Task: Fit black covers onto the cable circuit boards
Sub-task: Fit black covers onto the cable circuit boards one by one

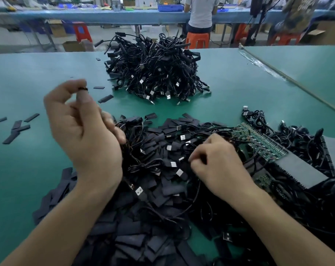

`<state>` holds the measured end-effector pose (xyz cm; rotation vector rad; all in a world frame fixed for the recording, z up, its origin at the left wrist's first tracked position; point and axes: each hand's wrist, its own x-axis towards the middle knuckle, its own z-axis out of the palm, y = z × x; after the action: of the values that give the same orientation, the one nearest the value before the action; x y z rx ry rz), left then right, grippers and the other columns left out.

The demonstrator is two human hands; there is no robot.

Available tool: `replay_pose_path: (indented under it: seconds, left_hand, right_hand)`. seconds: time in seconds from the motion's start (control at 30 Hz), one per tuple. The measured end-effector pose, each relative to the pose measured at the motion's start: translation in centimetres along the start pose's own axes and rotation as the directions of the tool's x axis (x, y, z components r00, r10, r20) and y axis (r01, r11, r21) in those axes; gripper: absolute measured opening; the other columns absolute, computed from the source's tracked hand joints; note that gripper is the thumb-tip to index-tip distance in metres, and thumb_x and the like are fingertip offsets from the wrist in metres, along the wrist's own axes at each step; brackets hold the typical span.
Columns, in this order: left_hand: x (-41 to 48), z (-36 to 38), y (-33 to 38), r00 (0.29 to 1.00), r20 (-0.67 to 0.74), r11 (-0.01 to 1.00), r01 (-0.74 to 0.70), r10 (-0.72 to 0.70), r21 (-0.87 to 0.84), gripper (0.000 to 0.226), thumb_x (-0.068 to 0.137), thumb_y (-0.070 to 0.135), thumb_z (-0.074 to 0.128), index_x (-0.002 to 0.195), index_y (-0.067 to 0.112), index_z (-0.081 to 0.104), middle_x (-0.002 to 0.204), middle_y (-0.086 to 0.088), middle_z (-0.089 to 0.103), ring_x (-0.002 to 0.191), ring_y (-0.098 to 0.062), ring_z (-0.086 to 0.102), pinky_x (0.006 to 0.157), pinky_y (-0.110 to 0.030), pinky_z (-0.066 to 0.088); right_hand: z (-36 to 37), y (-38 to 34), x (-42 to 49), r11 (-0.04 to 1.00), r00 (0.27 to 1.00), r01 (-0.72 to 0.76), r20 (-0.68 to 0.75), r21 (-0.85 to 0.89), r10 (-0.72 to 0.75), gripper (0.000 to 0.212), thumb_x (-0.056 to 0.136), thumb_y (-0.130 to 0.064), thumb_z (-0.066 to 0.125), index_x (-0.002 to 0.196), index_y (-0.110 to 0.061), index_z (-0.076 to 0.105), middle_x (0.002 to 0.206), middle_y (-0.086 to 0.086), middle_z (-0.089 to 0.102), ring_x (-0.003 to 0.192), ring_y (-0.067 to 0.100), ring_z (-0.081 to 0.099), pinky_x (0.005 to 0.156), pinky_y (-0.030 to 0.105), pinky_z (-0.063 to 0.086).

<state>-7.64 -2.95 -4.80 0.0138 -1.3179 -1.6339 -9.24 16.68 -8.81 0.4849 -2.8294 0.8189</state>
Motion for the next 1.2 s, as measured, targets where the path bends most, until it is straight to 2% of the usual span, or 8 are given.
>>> replay_pose_path:
  seconds: [0.13,0.27,0.4,0.53,0.67,0.87,1.07,1.2]
  left_hand:
    - [-0.4,-0.5,-0.1,0.947,0.269,0.967,0.111,-0.173,0.229,0.028,0.103,0.017,0.049,0.122,0.032,0.064,0.066,0.017,0.057,0.049,-0.001,0.048,0.041,-0.017,0.043]
    - [-1.7,-0.4,-0.8,0.691,0.597,0.846,0.039,-0.407,0.532,0.055,0.101,0.006,0.050,0.149,0.029,0.037,0.086,0.019,0.069,0.058,-0.002,0.063,0.050,-0.016,0.050]
    - [-2.3,-1.0,-1.0,0.491,0.612,0.678,-0.057,-0.620,0.733,0.019,0.098,0.017,0.056,0.113,0.029,0.059,0.081,0.012,0.073,0.047,-0.013,0.064,0.045,-0.021,0.048]
    - [-2.7,-1.5,-1.3,0.576,0.580,0.488,-0.327,-0.576,0.809,0.007,0.098,0.033,0.051,0.094,0.038,0.054,0.081,0.008,0.067,0.068,-0.016,0.063,0.067,-0.042,0.056]
    - [-3.6,-1.3,-2.0,0.703,0.630,0.580,-0.375,-0.330,0.723,0.009,0.101,0.027,0.048,0.105,0.033,0.053,0.076,0.014,0.057,0.063,-0.006,0.055,0.058,-0.029,0.045]
    - [-5.3,-1.4,-3.8,0.756,0.598,0.693,-0.280,-0.268,0.664,0.018,0.100,0.016,0.052,0.117,0.023,0.055,0.089,0.016,0.063,0.079,-0.002,0.060,0.071,-0.015,0.045]
    - [-5.3,-1.5,-4.3,0.832,0.482,0.747,-0.130,-0.275,0.651,0.016,0.097,0.017,0.060,0.104,0.029,0.051,0.072,0.010,0.061,0.062,-0.002,0.057,0.054,-0.007,0.040]
    - [-5.3,-1.4,-4.2,0.843,0.475,0.757,-0.133,-0.253,0.639,0.014,0.097,0.012,0.059,0.098,0.024,0.053,0.066,0.009,0.056,0.053,0.000,0.053,0.050,-0.008,0.038]
  right_hand:
    - [0.8,0.1,-0.6,0.977,0.986,0.161,-0.006,-0.143,-0.164,0.034,0.091,-0.022,0.063,0.123,-0.033,0.067,0.113,-0.010,0.055,0.110,0.016,0.045,0.090,0.032,0.034]
    - [1.5,0.2,-0.7,0.931,0.968,0.242,0.139,-0.275,-0.210,0.042,0.100,-0.039,0.043,0.142,-0.042,0.045,0.147,-0.017,0.039,0.133,0.015,0.027,0.102,0.036,0.023]
    - [2.1,0.2,-0.5,0.914,0.974,0.202,0.170,-0.351,-0.150,0.044,0.097,-0.046,0.038,0.140,-0.043,0.043,0.149,-0.014,0.023,0.132,0.018,0.016,0.100,0.038,0.017]
    - [2.5,0.2,-0.5,0.930,0.994,0.086,0.096,-0.357,-0.055,0.044,0.095,-0.057,0.042,0.133,-0.037,0.052,0.140,-0.009,0.022,0.126,0.020,0.017,0.099,0.042,0.022]
    - [2.5,0.1,-0.3,0.915,0.996,-0.001,0.081,-0.403,0.037,0.060,0.088,-0.075,0.039,0.129,-0.035,0.055,0.139,-0.007,0.021,0.125,0.023,0.018,0.099,0.045,0.023]
    - [2.4,0.2,-0.4,0.958,0.997,0.047,0.069,-0.283,-0.028,0.036,0.091,-0.061,0.055,0.119,-0.041,0.066,0.139,-0.011,0.031,0.126,0.020,0.020,0.098,0.041,0.023]
    - [2.5,0.4,-0.4,0.984,0.999,0.014,-0.047,-0.179,-0.022,0.018,0.088,-0.042,0.067,0.102,-0.034,0.073,0.127,-0.012,0.044,0.120,0.017,0.030,0.090,0.033,0.022]
    - [2.5,0.3,-0.3,0.975,0.999,0.025,0.026,-0.219,-0.020,0.038,0.084,-0.061,0.062,0.112,-0.036,0.070,0.131,-0.013,0.038,0.122,0.016,0.024,0.093,0.036,0.022]
